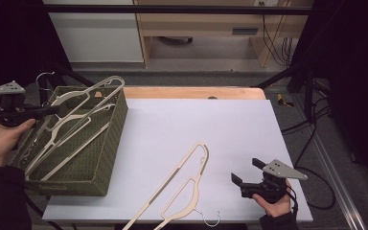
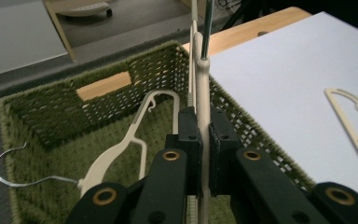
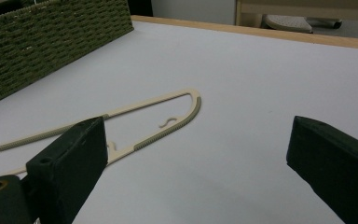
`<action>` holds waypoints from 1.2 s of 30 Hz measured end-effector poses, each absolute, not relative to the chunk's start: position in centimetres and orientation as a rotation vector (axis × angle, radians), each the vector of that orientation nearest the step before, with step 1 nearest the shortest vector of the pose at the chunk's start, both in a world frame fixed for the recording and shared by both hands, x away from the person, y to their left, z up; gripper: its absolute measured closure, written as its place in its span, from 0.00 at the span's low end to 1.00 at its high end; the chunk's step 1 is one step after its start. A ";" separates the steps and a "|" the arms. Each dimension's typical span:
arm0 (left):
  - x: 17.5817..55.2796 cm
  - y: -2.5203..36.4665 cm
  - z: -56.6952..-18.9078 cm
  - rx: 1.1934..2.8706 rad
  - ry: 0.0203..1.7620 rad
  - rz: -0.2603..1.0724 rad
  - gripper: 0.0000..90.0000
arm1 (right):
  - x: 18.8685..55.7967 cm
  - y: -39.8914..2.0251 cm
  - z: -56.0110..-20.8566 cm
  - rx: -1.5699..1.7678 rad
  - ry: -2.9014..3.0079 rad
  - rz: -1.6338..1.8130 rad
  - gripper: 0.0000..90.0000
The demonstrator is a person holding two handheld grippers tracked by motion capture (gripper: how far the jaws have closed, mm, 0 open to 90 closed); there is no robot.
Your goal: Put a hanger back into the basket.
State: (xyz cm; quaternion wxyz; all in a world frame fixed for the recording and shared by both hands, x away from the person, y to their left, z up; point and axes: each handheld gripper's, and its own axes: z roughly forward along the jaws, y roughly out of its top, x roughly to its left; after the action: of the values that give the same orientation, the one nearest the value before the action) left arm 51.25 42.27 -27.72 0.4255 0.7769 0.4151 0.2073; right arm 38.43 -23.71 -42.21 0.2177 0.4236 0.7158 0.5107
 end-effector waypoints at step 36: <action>53.0 43.4 -35.8 1.929 1.359 0.501 0.89 | 38.4 -23.7 -42.2 1.177 1.985 1.418 0.07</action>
State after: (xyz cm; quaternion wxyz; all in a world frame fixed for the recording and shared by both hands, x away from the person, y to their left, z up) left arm 52.98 43.38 -35.78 0.3566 0.7472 0.5262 0.1940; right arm 38.39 -23.68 -42.24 0.2149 0.4243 0.7158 0.5112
